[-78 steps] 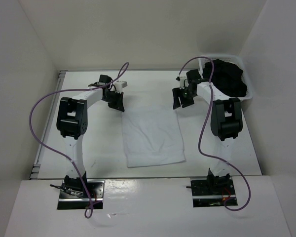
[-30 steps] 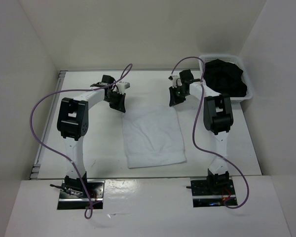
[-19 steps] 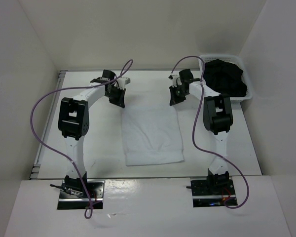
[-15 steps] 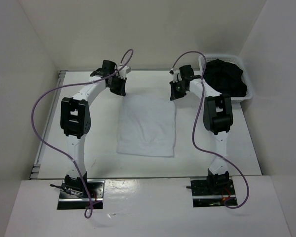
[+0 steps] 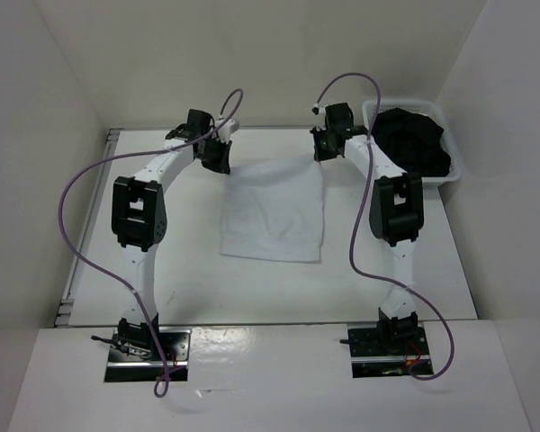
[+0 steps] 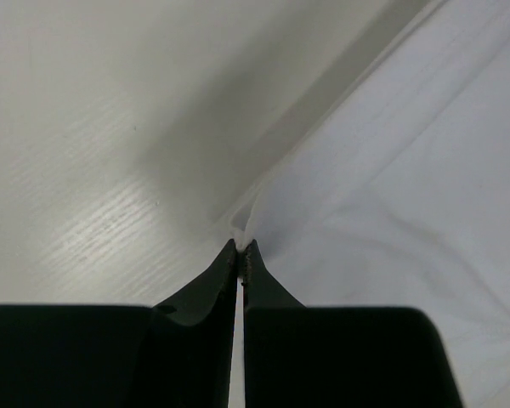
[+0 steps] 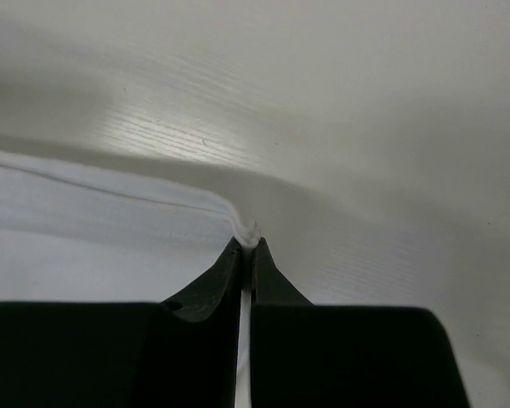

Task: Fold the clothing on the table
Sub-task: Fold the skirt

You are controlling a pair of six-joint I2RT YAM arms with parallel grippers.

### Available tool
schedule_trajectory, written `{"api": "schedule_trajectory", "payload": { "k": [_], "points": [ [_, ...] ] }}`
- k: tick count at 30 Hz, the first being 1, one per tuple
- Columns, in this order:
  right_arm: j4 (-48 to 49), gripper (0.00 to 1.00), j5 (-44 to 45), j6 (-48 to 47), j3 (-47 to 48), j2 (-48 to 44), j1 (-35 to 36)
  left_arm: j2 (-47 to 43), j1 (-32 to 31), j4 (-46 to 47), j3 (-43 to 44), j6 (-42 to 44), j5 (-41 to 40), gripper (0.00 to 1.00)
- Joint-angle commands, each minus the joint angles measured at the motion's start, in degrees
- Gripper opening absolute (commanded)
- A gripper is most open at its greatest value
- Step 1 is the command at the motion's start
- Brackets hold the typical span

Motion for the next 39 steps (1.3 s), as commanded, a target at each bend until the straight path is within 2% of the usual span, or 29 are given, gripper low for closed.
{"api": "schedule_trajectory", "payload": {
  "k": [1,8,16,22,31,39],
  "points": [
    [3.18,0.00,3.78,-2.20,0.54,-6.07,1.83,-3.86,1.40,0.37,-2.89,0.35,0.67,0.05],
    [2.03,0.00,3.78,-10.20,-12.19,-17.14,5.61,-13.16,4.04,0.98,-10.88,2.54,1.28,0.05],
    [-2.80,0.00,1.58,-16.00,-22.57,-26.99,7.54,-22.84,4.04,-2.36,-17.30,6.76,2.42,0.05],
    [-3.86,0.00,2.63,-17.23,-25.31,-30.43,8.07,-28.81,4.04,-7.01,-18.63,8.87,5.76,0.05],
    [-4.91,0.00,3.86,-19.78,-27.59,-33.68,8.07,-36.90,2.37,-11.05,-28.72,13.27,5.06,0.06],
    [-6.23,0.00,1.59,-20.84,-28.12,-34.82,8.07,-41.21,2.37,-12.81,-33.47,14.94,3.66,0.11]
  ]
}}
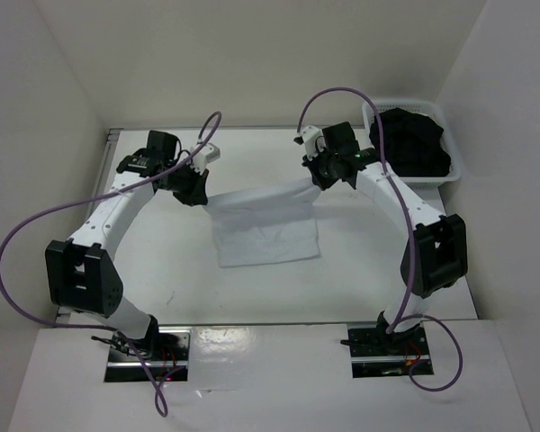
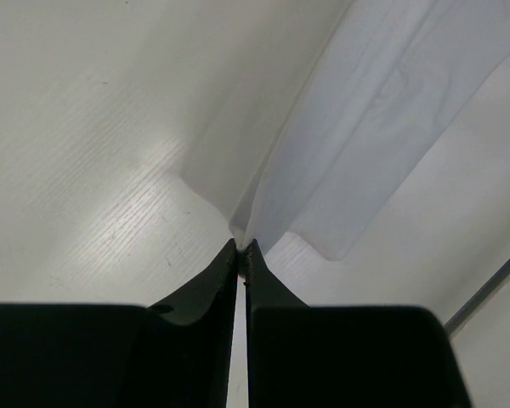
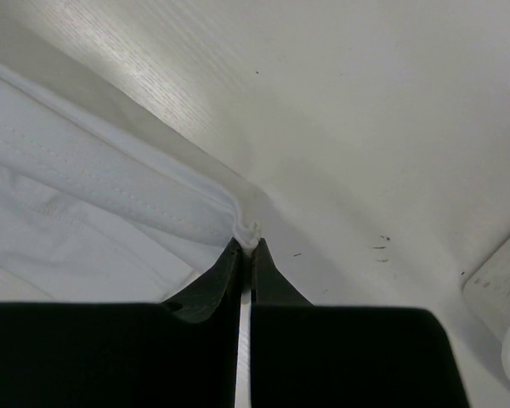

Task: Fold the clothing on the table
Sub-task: Fold the skirt

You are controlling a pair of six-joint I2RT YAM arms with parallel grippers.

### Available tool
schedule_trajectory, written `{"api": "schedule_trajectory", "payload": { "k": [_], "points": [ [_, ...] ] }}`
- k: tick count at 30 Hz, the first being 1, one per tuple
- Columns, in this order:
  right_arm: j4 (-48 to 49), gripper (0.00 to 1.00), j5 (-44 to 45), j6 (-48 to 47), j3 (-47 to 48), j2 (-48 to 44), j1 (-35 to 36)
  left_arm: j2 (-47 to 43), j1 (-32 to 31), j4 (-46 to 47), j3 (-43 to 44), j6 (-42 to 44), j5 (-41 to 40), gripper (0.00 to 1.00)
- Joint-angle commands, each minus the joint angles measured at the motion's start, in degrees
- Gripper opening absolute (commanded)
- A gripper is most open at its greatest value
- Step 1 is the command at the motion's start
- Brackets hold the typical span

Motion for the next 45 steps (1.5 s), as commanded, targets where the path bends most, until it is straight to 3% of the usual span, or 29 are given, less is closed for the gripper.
{"api": "schedule_trajectory", "payload": {
  "k": [1,10,27,39,40,41,43,44,45],
  "points": [
    [-2.84,0.00,1.47,-2.54,-0.30,-3.15,-0.34,-2.90,0.45,-2.52,-1.22,3.13,-1.96,0.11],
    [-9.34,0.00,-1.70,-6.06,-1.44,-4.20,1.33,-3.96,-0.61,-3.58,-3.42,3.14,-2.49,0.12],
    [-11.10,0.00,-0.90,-8.96,-6.27,-5.96,1.86,-7.99,-4.20,-6.48,-6.93,3.67,-2.05,0.18],
    [-29.73,0.02,-4.07,-14.94,-5.13,-5.43,11.52,-9.67,-4.21,-5.77,-9.92,2.52,-5.47,0.18],
    [-31.48,0.09,-4.07,-14.94,-5.13,-5.43,13.00,-10.45,-4.21,-5.16,-9.92,1.83,-6.09,0.18],
    [-32.46,0.25,-4.68,-14.94,-5.74,-4.91,13.72,-10.46,-4.21,-4.64,-9.92,1.30,-6.09,0.18],
    [-34.48,0.46,-4.68,-14.94,-6.27,-4.91,15.47,-11.68,-4.21,-4.02,-10.54,0.77,-7.67,0.18],
    [-34.49,0.61,-4.68,-14.94,-7.06,-4.91,16.79,-11.69,-4.21,-3.49,-10.54,0.77,-7.68,0.18],
    [-35.36,0.83,-4.68,-14.94,-8.11,-4.91,16.80,-12.30,-4.21,-3.49,-10.54,0.24,-8.20,0.18]
  ]
}}
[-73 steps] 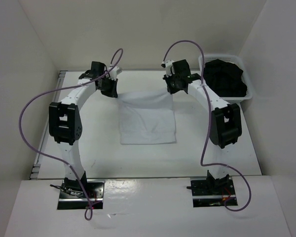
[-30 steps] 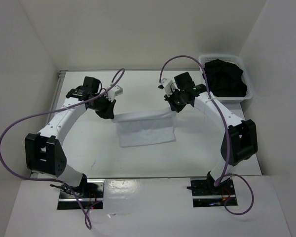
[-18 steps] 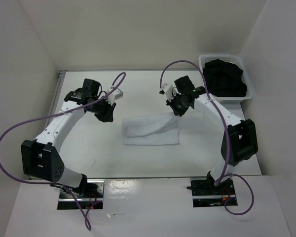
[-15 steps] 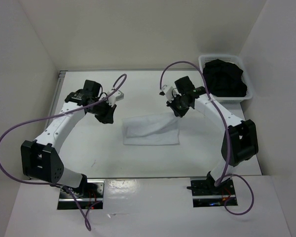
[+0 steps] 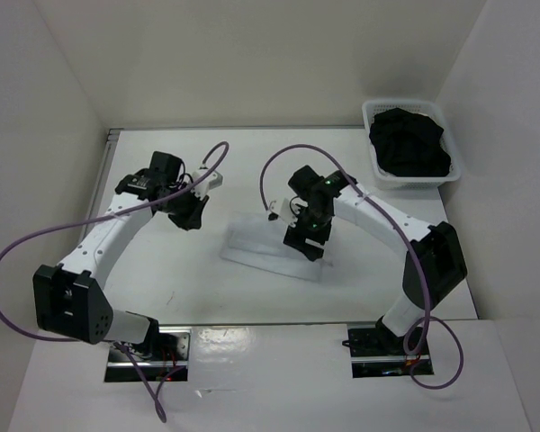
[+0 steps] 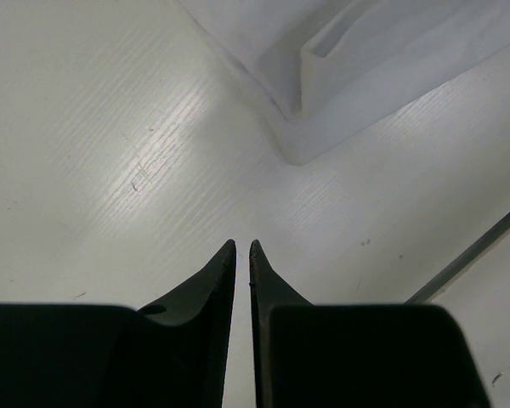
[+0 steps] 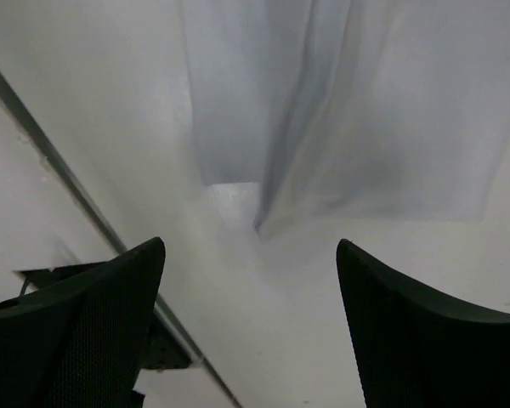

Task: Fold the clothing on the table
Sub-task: Fold the skirt

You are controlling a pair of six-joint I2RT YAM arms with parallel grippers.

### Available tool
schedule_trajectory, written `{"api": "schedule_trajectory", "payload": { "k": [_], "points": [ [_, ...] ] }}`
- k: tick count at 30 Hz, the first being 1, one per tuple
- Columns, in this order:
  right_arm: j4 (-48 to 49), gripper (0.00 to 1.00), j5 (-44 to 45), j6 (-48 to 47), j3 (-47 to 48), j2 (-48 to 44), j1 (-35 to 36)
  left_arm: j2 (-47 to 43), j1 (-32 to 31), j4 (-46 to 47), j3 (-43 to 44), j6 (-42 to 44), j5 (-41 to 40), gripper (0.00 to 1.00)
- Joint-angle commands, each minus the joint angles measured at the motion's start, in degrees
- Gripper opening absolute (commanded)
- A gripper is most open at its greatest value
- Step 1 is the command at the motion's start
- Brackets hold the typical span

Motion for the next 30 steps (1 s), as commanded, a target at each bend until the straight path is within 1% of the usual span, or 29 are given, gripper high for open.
{"api": "schedule_trajectory", "payload": {
  "k": [1,3,4,6,8,10,13,15,18,21,22,23,24,28,30],
  "points": [
    [-7.30,0.88,-0.18,-1.04,-1.63,-1.50,2.43,-2.67,-0.17,1.78,-0.18,-1.84,-1.38,0.18],
    [-9.67,0.94,-0.18,-2.17,-2.94,-0.10,3.15,-3.19,-0.17,1.78,-0.18,-2.36,-2.09,0.18],
    [-11.42,0.96,-0.70,-3.14,-2.95,0.69,3.15,-3.19,-0.17,1.78,-0.18,-2.36,-2.70,0.18],
    [-11.44,0.96,0.78,-2.54,-3.47,1.31,3.76,-3.89,-0.17,2.31,-0.78,-2.89,-3.22,0.18],
    [-10.48,0.96,0.79,-2.01,-1.64,1.32,3.76,-5.56,2.10,3.00,-0.79,-3.59,-3.23,0.18],
    [-7.33,0.96,0.79,-0.60,-0.14,1.32,3.76,-6.09,3.78,3.62,-1.31,-5.08,-3.23,0.18],
    [0.41,0.96,0.26,2.56,1.36,1.32,3.76,-8.37,7.56,4.67,-1.32,-6.75,-3.23,0.19],
    [5.93,0.96,0.26,4.40,1.98,3.24,3.76,-9.43,10.19,5.38,-1.93,-7.98,-3.23,0.22],
    [11.47,0.96,0.26,6.52,2.59,5.61,3.76,-10.84,13.09,5.38,-2.99,-8.52,-2.70,0.23],
    [14.30,0.96,2.28,7.92,2.59,9.04,3.76,-10.84,14.94,5.90,-4.21,-9.74,-2.70,0.31],
    [14.92,0.96,2.98,8.62,2.59,10.27,3.76,-10.84,14.95,5.91,-4.22,-9.75,-2.18,0.33],
    [14.93,0.96,3.51,8.63,2.59,10.28,3.76,-9.97,14.95,5.91,-4.22,-9.75,-2.18,0.37],
    [16.23,0.96,3.51,9.15,2.59,10.98,3.76,-9.44,14.95,5.91,-4.22,-9.75,-0.70,0.39],
    [18.17,0.96,4.13,11.79,4.52,10.98,3.76,-7.24,14.95,4.68,-4.22,-9.75,0.99,0.44],
    [18.97,0.96,4.66,12.85,6.01,10.98,3.76,-7.85,14.95,4.68,-3.69,-9.75,0.99,0.45]
  ]
}}
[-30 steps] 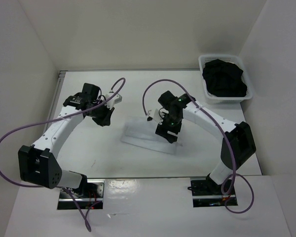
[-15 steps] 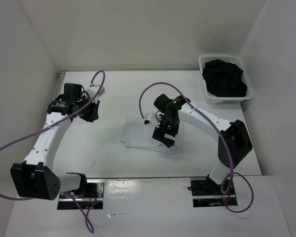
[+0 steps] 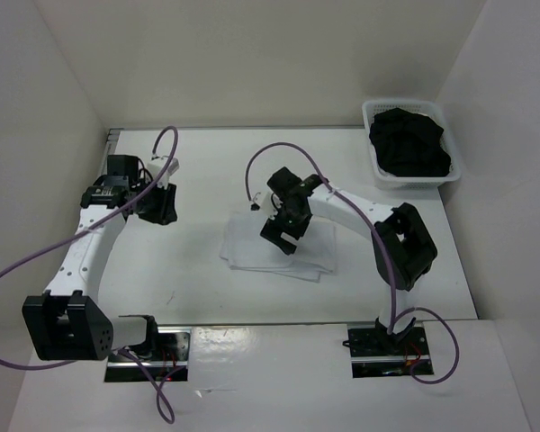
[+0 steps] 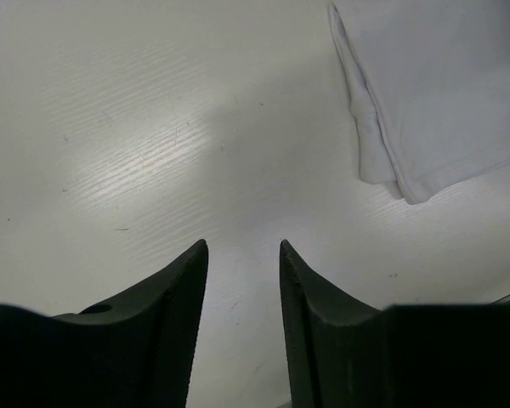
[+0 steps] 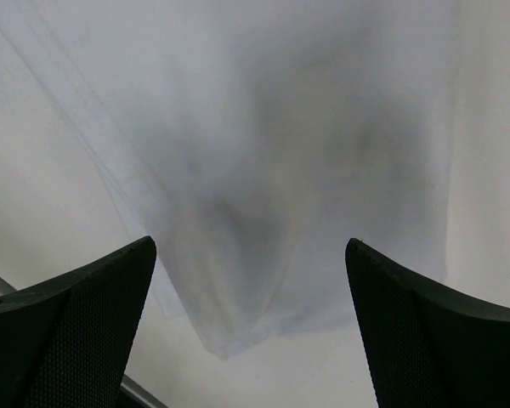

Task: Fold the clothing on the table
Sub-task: Fold the skirt

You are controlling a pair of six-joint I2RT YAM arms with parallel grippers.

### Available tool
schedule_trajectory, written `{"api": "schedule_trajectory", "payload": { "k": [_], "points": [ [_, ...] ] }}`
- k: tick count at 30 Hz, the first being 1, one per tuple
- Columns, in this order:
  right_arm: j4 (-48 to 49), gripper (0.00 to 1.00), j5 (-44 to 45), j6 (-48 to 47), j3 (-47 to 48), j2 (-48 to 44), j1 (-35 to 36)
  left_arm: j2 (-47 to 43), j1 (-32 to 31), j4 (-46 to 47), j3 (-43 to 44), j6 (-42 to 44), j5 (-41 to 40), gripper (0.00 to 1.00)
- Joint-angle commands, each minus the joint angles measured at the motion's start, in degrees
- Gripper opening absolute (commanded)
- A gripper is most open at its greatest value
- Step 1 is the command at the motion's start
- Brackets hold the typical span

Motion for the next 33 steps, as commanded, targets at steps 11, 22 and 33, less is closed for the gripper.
{"api": "schedule_trajectory", "payload": {
  "k": [11,22,33],
  "points": [
    [3.40,0.96,1.12,16.47,7.81,3.46,1.01,-3.45,2.37,-0.44,-1.51,-2.67,1.75,0.62],
    [5.42,0.96,4.45,20.70,-2.30,2.94,2.15,-2.40,2.37,-0.44,-2.13,-3.20,1.75,0.65],
    [9.73,0.96,10.17,25.98,-1.69,10.14,2.15,-1.26,2.90,-0.44,-0.55,-3.20,-0.09,0.97]
  ]
}}
